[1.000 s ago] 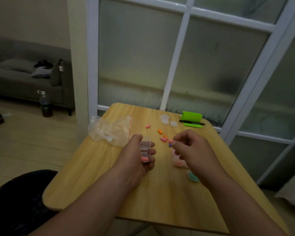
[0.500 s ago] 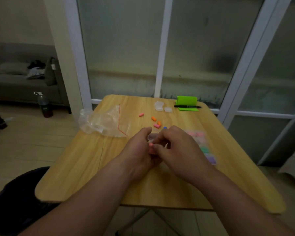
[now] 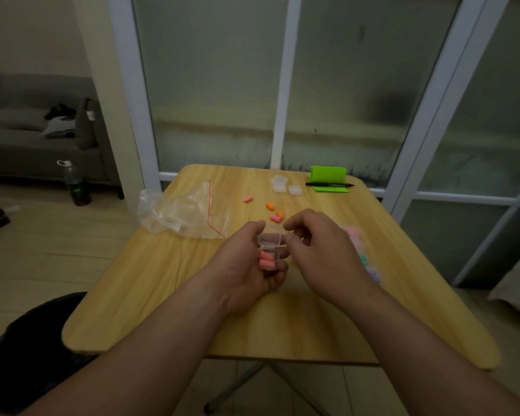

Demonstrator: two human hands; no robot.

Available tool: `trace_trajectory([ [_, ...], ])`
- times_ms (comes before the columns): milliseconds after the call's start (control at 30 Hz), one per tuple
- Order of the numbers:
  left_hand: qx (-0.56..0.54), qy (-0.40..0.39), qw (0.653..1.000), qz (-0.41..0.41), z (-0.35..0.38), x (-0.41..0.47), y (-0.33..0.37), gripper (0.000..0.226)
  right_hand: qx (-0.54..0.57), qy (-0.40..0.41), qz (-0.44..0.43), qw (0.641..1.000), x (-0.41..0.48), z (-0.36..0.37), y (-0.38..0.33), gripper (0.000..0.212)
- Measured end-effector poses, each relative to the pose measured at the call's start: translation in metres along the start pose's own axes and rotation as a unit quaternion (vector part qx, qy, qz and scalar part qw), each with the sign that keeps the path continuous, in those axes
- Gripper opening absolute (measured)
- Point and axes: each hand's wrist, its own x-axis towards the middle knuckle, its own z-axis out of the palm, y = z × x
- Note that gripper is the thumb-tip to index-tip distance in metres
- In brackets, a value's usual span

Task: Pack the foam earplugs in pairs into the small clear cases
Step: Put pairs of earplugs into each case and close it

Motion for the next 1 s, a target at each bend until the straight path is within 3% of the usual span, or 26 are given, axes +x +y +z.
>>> trace_trajectory([
  [167, -0.018, -0.067, 0.998, -0.003, -0.008, -0.005, -0.002, 0.041, 0.013, -0.047, 0.005, 0.999, 0.002, 0.006, 0.0, 0.032],
  [467, -0.038, -0.082, 0.996, 0.027, -0.013, -0.012, 0.002, 0.056, 0.054, -0.052, -0.025, 0.997, -0.005, 0.005, -0.009, 0.016],
  [567, -0.108, -0.118, 0.987, 0.001, -0.013, -0.016, 0.008, 0.05, 0.028, -0.071, -0.041, 0.996, -0.011, 0.006, -0.011, 0.018],
  [733, -0.123, -0.118, 0.985, -0.012, -0.018, -0.014, 0.012, 0.068, -0.007, -0.071, -0.094, 0.993, -0.017, 0.007, -0.011, 0.023],
  [900, -0.136, -0.097, 0.986, -0.007, -0.016, -0.015, 0.009, 0.046, -0.051, -0.063, -0.127, 0.989, -0.019, 0.011, -0.01, 0.023],
  [1000, -0.094, -0.123, 0.988, 0.005, -0.011, -0.021, 0.01, 0.049, -0.022, -0.068, -0.113, 0.991, -0.017, 0.011, -0.009, 0.021],
])
